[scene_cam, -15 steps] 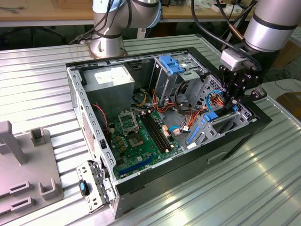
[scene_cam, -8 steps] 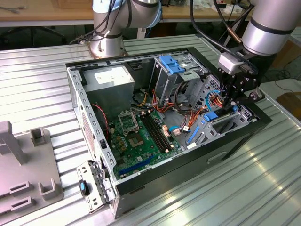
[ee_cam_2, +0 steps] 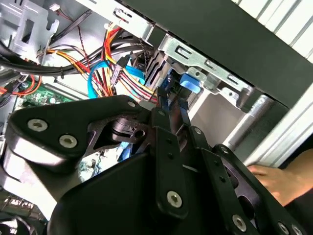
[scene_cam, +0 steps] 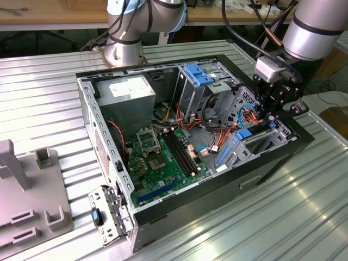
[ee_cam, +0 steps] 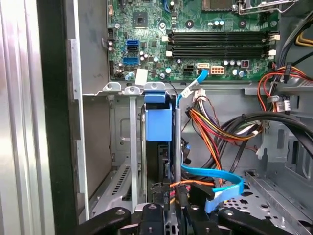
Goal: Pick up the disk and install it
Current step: 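Insert the first disk wire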
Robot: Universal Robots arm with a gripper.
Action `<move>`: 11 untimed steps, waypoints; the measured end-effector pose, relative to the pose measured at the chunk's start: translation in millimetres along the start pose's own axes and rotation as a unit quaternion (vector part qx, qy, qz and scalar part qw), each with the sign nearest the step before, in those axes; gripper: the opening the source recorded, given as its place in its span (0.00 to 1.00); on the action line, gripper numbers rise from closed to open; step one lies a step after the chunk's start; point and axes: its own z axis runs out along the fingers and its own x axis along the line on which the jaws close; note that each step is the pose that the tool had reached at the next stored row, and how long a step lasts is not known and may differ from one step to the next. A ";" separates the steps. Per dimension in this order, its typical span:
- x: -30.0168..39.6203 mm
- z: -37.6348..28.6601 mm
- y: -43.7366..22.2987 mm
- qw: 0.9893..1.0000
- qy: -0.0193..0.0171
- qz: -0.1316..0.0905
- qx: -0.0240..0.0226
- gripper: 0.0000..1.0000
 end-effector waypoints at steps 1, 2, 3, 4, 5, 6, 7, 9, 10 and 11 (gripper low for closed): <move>0.2 -2.4 -0.3 1.000 0.000 0.000 0.000 0.24; 0.2 -2.4 -0.3 1.000 0.000 0.000 0.000 0.24; 0.2 -2.4 -0.3 1.000 0.000 0.000 0.000 0.24; 0.2 -2.4 -0.3 1.000 0.000 0.000 0.000 0.24; 0.2 -2.7 -0.3 1.000 0.000 0.000 0.000 0.23; 0.2 -2.8 -0.4 1.000 0.000 0.000 0.000 0.16; 0.2 -2.8 -0.4 1.000 0.000 0.000 0.000 0.11; 0.2 -3.1 -0.4 1.000 0.000 0.000 0.000 0.11; 0.2 -3.1 -0.4 1.000 0.000 0.000 0.000 0.11; 0.2 -3.2 -0.4 1.000 0.000 0.000 0.000 0.11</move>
